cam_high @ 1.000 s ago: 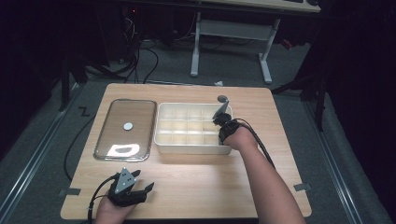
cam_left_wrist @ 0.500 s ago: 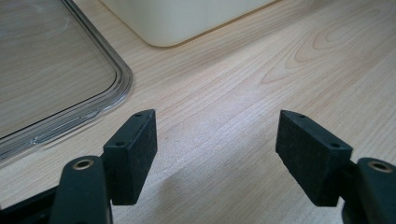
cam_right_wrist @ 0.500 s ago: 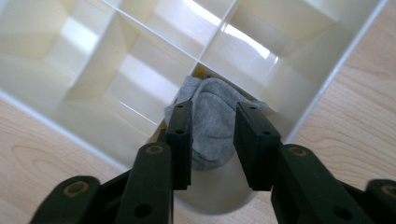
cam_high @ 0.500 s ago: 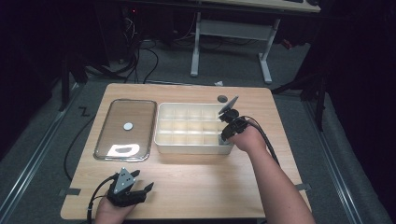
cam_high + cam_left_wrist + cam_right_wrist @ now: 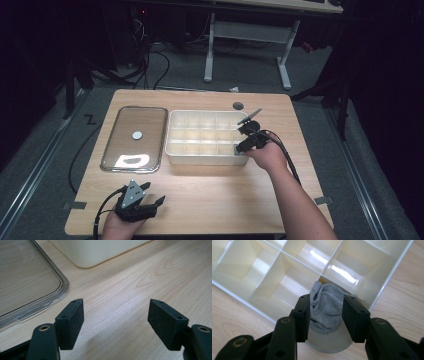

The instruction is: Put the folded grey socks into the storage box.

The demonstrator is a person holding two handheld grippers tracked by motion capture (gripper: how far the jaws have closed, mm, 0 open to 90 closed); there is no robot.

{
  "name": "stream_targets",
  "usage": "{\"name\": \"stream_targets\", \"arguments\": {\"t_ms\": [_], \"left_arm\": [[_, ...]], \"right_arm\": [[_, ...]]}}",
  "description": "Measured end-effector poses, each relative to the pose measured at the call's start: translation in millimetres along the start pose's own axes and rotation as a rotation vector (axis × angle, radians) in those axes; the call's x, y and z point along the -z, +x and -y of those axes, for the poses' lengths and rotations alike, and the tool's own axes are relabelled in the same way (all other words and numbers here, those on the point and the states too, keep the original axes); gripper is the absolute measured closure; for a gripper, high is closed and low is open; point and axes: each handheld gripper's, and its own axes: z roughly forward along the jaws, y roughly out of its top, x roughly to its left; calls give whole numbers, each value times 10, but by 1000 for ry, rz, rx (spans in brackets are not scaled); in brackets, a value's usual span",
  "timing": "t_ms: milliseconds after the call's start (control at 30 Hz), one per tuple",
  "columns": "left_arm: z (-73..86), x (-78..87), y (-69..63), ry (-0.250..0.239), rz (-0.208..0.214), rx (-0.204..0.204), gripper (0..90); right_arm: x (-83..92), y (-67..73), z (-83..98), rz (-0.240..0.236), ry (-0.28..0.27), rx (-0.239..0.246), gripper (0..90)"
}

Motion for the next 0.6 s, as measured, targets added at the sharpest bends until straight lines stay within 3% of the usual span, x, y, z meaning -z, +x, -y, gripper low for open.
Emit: {"name": "stream_targets", "arguments": {"t_ms": [333,533,600], "left_arm": [[-9,-12,-40,2,12,-5,298],[7,-12,-47,9,16,1,298],[2,-3,-49,5,10,3,298]], "right_arm": [[53,43,48,-23,-82,7,543],[88,154,142,26,-111,63,529],[122,182,193,13,-150,55,536]]}}
